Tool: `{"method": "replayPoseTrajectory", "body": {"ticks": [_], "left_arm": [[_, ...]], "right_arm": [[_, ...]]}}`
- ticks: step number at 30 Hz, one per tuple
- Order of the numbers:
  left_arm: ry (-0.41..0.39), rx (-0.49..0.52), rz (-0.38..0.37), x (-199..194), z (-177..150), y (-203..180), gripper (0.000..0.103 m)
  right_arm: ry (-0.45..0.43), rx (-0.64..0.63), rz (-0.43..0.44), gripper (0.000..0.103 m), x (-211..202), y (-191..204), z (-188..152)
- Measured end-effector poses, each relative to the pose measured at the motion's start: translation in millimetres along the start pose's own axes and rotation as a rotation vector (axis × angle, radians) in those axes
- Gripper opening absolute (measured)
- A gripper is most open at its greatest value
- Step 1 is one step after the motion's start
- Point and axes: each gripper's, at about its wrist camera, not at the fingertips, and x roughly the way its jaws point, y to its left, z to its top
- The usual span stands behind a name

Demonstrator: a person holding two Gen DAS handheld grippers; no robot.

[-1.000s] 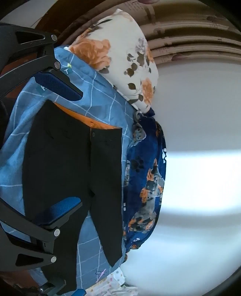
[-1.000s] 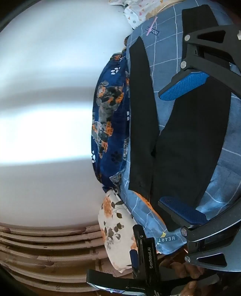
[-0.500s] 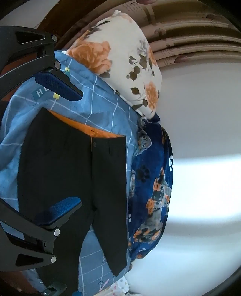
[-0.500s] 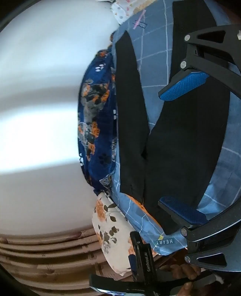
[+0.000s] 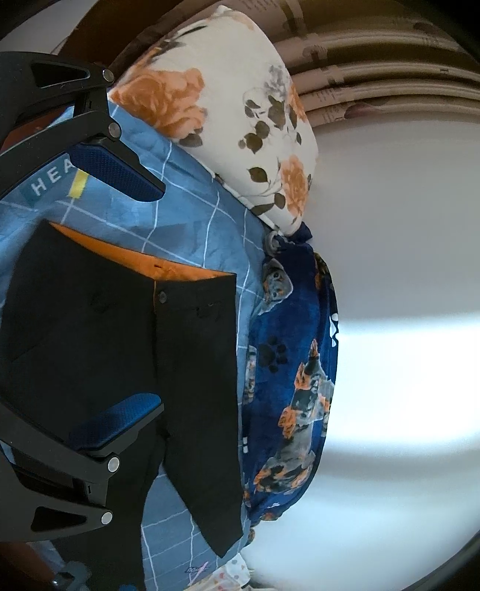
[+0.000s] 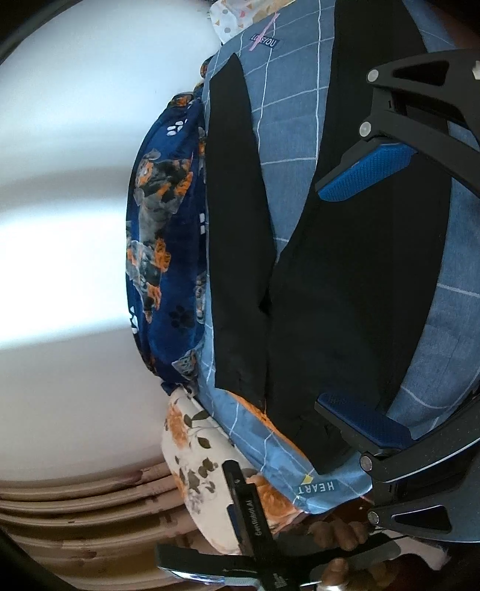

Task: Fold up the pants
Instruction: 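Move both tools toward the black trousers spread on the bed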

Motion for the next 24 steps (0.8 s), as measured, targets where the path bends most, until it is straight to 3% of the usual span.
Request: {"method": "replayPoseTrajectory", "body": {"ticks": [15, 24], "left_arm": [[0.047, 0.025, 0.016, 64.4, 12.2, 17.0, 0.103], [0.109, 0.046, -0.050, 106.6, 20.3, 12.1, 0.103]], "right_arm": [[0.077, -0.038, 0.023, 0.103, 39.2, 12.7, 8.3], [0.125, -0.001, 0.015, 0.103, 60.9, -0.8, 4.9]]}}
